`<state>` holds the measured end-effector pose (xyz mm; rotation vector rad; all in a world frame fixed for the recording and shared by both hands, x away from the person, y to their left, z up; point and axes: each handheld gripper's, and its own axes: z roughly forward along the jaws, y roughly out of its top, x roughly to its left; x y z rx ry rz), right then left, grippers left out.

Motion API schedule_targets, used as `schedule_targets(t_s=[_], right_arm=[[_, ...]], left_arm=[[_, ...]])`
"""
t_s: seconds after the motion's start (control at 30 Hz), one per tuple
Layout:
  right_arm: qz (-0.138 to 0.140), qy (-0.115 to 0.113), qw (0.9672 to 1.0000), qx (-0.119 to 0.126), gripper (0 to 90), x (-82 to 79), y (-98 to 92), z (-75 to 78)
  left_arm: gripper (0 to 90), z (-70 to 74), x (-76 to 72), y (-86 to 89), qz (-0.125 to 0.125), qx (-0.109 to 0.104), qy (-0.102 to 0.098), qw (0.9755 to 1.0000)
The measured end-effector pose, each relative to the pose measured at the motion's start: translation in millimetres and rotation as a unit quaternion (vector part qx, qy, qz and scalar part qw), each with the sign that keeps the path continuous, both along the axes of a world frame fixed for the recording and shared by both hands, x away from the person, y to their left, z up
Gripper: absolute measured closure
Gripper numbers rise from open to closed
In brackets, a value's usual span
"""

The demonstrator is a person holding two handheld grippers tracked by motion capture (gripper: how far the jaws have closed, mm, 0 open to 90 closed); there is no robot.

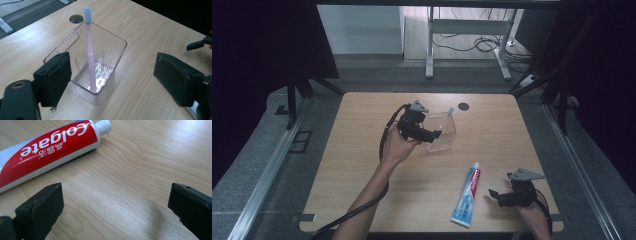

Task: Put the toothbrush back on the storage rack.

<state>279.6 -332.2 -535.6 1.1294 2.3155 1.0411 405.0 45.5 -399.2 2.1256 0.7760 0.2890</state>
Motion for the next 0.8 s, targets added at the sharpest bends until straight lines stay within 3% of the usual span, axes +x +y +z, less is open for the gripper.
schedule_targets(t_s=[0.17,0.4,0.8], right_arm=[[0.001,0.001,1.0,-0.002,0.3,-0.4,0.7,0.0],[0.002,0.002,1.0,-0.004,0.7,-0.9,1.6,0.1],[0.004,0.004,1.0,-0.005,0.7,-1.0,3.2,-0.4]], left_arm=[[13.1,-0.5,-10.2,6.8,-0.01,0.011,-0.016,0.9998],[12.9,-4.0,-22.8,25.1,-0.012,-0.008,-0.022,0.9997],[12.8,-14.4,-42.5,51.5,-0.006,-0.011,-0.024,0.9996]])
